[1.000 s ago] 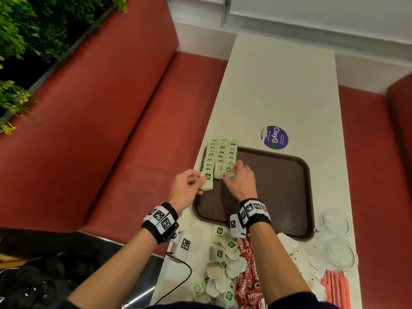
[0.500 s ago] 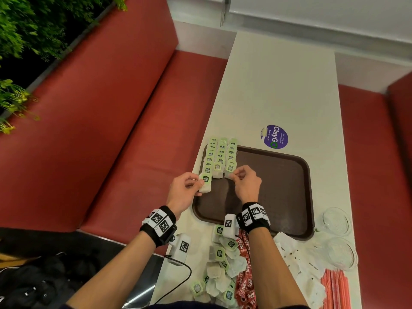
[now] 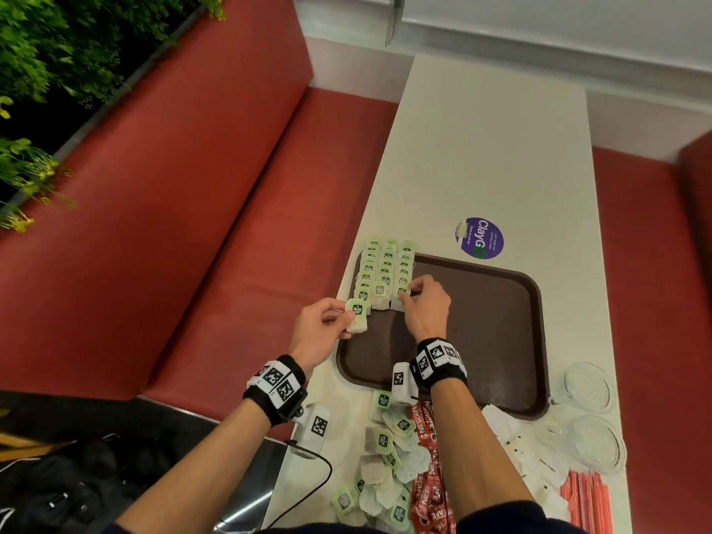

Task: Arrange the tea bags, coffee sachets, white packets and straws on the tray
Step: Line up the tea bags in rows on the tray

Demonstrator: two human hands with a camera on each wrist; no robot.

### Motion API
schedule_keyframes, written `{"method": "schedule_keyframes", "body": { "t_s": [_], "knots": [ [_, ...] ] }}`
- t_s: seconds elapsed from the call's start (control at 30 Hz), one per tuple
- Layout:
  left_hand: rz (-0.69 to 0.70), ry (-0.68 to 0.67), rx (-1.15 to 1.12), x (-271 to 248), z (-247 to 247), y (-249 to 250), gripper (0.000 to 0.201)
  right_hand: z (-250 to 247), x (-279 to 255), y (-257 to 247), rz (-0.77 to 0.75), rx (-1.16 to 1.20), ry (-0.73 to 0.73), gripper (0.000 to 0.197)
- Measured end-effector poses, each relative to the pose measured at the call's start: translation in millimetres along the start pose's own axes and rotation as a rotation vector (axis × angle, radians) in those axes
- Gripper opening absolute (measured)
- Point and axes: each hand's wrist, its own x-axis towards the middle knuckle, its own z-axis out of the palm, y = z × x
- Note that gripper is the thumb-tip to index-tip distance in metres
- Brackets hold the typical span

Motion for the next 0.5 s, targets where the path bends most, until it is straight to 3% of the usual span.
{"method": "schedule_keyframes", "body": {
  "t_s": [0.1, 0.23, 0.3, 0.5],
  "knots": [
    [0.011, -0.004, 0.004, 2.9, 0.7, 1.4, 0.005, -12.1, -13.1, -15.8, -0.087, 0.060, 0.055, 0.016],
    [0.033, -0.002, 0.024, 9.0, 7.3, 2.4, 0.006, -22.6, -55.1, -41.8, -0.105, 0.376, -0.197, 0.020],
    [0.042, -0.008, 0.036, 12.3, 11.9, 3.4, 0.007, -18.1, -69.7, -41.5, -0.125, 0.438, -0.244, 0.020],
    [0.151, 0.069, 0.341, 19.1, 10.9, 0.4, 0.007, -3.0, -63.1, -23.6, -0.029, 0.378, -0.061, 0.019]
  ]
}}
